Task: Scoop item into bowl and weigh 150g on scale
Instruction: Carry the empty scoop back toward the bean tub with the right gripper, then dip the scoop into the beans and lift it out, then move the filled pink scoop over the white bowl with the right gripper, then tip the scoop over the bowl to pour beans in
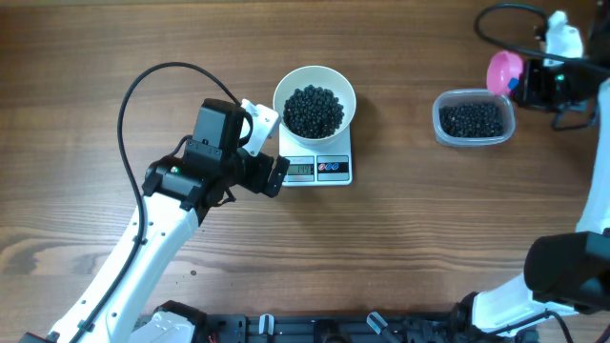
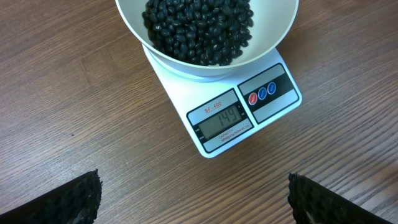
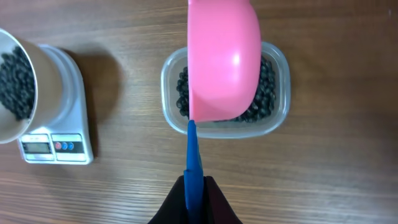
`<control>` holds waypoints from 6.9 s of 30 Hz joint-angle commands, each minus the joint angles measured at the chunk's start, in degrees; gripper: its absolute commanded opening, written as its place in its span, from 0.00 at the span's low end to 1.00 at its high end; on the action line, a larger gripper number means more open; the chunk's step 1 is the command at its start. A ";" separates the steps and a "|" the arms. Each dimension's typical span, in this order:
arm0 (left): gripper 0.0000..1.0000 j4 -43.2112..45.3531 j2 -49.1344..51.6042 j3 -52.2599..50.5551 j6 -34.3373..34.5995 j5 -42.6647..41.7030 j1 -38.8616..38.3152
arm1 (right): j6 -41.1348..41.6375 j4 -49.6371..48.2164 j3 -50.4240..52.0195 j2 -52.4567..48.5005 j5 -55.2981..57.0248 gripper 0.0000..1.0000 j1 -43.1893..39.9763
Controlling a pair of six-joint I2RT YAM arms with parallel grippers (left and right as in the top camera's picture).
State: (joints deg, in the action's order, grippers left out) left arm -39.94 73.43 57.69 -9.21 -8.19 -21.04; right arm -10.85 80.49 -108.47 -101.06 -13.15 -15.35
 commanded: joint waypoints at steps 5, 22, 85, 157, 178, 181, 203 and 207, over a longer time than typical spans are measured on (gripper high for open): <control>1.00 0.00 -0.68 -0.37 -0.70 0.35 0.33 | -4.22 2.69 1.36 -4.02 7.21 0.04 2.97; 1.00 0.00 -0.68 -0.37 -0.70 0.35 0.33 | -4.76 -1.60 8.98 -9.66 7.15 0.04 6.05; 1.00 0.00 -0.68 -0.37 -0.70 0.35 0.33 | -8.57 -1.36 4.92 -10.05 -17.27 0.04 -4.55; 1.00 0.00 -0.68 -0.37 -0.70 0.35 0.33 | -16.68 -16.41 -1.33 -10.10 -3.34 0.04 34.36; 1.00 0.00 -0.68 -0.37 -0.70 0.35 0.33 | -19.17 -18.53 -1.33 -10.08 1.31 0.04 36.20; 1.00 0.00 -0.68 -0.37 -0.70 0.35 0.33 | -19.19 -18.53 -1.33 -10.10 1.31 0.04 36.20; 1.00 0.00 -0.68 -0.37 -0.70 0.35 0.31 | -19.58 -19.19 -1.33 -10.10 1.27 0.04 36.20; 1.00 0.00 -0.68 -0.37 -0.70 0.35 0.33 | -19.58 -19.17 -1.33 -10.10 1.27 0.04 36.20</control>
State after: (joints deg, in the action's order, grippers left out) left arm -39.94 73.43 57.69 -9.21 -8.16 -21.04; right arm -29.87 61.58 -108.49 -110.50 -12.34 20.71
